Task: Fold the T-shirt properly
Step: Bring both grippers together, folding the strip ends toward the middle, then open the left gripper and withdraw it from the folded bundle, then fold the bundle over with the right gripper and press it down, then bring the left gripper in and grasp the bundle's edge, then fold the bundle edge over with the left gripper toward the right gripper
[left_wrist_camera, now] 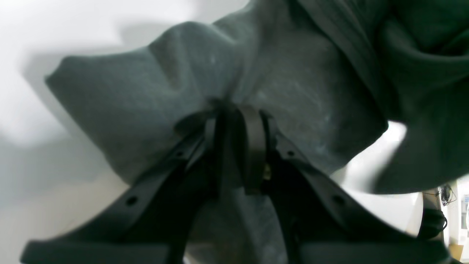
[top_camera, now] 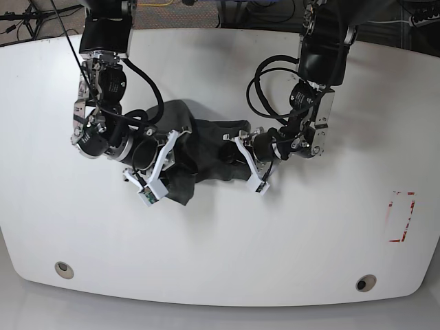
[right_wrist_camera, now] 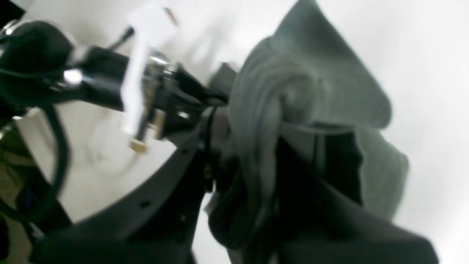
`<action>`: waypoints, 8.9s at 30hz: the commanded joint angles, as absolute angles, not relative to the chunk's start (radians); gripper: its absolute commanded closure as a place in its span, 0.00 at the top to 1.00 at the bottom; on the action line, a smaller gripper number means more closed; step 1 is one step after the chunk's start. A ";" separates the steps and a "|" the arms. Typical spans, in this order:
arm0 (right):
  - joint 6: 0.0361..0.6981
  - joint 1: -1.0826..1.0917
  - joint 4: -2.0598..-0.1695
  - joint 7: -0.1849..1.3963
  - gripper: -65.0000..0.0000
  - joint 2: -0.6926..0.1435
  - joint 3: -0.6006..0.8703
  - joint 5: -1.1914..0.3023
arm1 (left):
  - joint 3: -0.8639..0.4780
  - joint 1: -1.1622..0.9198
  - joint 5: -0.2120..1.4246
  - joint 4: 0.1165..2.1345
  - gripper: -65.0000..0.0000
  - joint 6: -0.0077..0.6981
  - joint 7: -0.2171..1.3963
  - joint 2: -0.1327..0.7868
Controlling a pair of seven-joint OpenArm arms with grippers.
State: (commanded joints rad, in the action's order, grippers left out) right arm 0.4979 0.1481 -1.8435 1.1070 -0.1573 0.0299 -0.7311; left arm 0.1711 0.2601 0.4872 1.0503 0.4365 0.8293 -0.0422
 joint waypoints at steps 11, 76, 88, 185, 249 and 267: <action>0.489 0.173 -1.702 0.983 0.00 -0.160 -0.056 -0.731 | 0.168 0.260 0.487 1.050 0.13 0.437 0.829 -0.042; 0.618 0.096 -1.828 1.000 0.73 -0.222 0.156 -0.733 | -0.483 -0.076 0.651 1.701 0.51 0.443 0.883 0.440; 0.608 0.208 -1.719 0.906 0.73 -0.117 -0.232 -0.539 | -0.621 -0.084 0.650 1.600 0.51 0.443 0.881 0.435; 0.552 0.108 -1.601 0.763 0.07 0.157 -0.558 0.125 | -0.615 -0.219 0.653 1.593 0.51 0.443 0.881 0.412; 0.568 -0.028 -1.497 0.476 0.13 -0.154 -0.102 -0.179 | 0.131 0.097 0.199 1.504 0.51 0.443 0.783 0.088; 0.490 -0.166 -1.658 0.496 0.14 -0.053 -0.108 -0.177 | 0.269 0.369 0.200 1.164 0.51 0.443 0.633 0.085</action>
State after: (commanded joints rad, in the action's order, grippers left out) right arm 0.4902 -0.1665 -1.6579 0.4964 -0.0529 -0.1082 -0.1772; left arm 0.2693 0.3690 0.2002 1.1638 0.4427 0.6329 0.0852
